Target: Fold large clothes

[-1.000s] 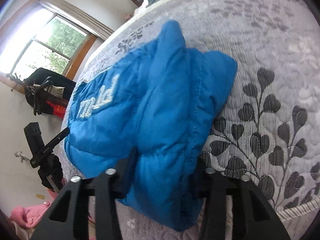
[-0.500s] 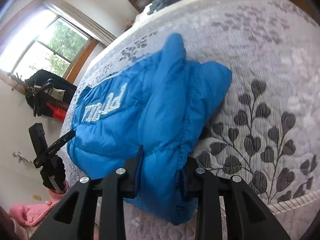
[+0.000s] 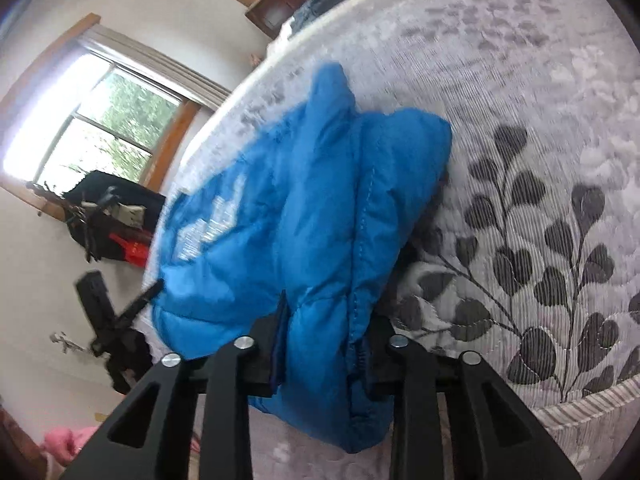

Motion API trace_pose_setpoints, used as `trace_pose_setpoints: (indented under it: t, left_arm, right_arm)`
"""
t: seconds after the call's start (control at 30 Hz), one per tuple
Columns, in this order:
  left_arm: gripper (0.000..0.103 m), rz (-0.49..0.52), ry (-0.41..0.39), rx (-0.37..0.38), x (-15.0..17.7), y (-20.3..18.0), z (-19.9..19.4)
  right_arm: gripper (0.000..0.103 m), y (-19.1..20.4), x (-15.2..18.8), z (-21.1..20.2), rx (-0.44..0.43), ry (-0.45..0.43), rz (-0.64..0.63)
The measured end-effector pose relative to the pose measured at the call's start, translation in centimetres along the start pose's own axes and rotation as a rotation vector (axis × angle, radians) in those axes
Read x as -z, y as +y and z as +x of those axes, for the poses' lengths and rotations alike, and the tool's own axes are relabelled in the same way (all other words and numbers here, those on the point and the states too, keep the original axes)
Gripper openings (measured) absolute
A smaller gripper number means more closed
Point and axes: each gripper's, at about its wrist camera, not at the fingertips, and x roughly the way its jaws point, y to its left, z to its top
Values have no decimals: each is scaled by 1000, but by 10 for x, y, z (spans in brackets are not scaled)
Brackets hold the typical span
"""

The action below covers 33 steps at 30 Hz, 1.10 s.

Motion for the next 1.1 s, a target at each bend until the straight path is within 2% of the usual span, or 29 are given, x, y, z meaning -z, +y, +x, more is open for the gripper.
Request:
trace_pose_setpoints:
  t: [0.2, 0.3, 0.47, 0.63, 0.8, 0.93, 1.1]
  left_arm:
    - [78, -3, -10, 17, 1, 0, -1]
    - [78, -9, -13, 31, 1, 1, -3]
    - [77, -53, -26, 105, -1, 15, -25]
    - [77, -101, -100, 101, -4, 38, -55]
    - [77, -165, -148, 108, -9, 59, -73]
    - [77, -213, -147, 163, -13, 72, -75]
    - [77, -229, -121, 236, -16, 78, -68]
  right_arm:
    - [26, 65, -19, -23, 45, -49, -146]
    - [26, 119, -30, -27, 82, -53, -278]
    - [26, 210, -32, 0, 140, -8, -500]
    - [26, 288, -12, 56, 173, 107, -733]
    - [26, 321, 10, 123, 187, 251, -845]
    - [26, 320, 21, 172, 175, 359, -852]
    - [30, 312, 34, 202, 158, 437, -834]
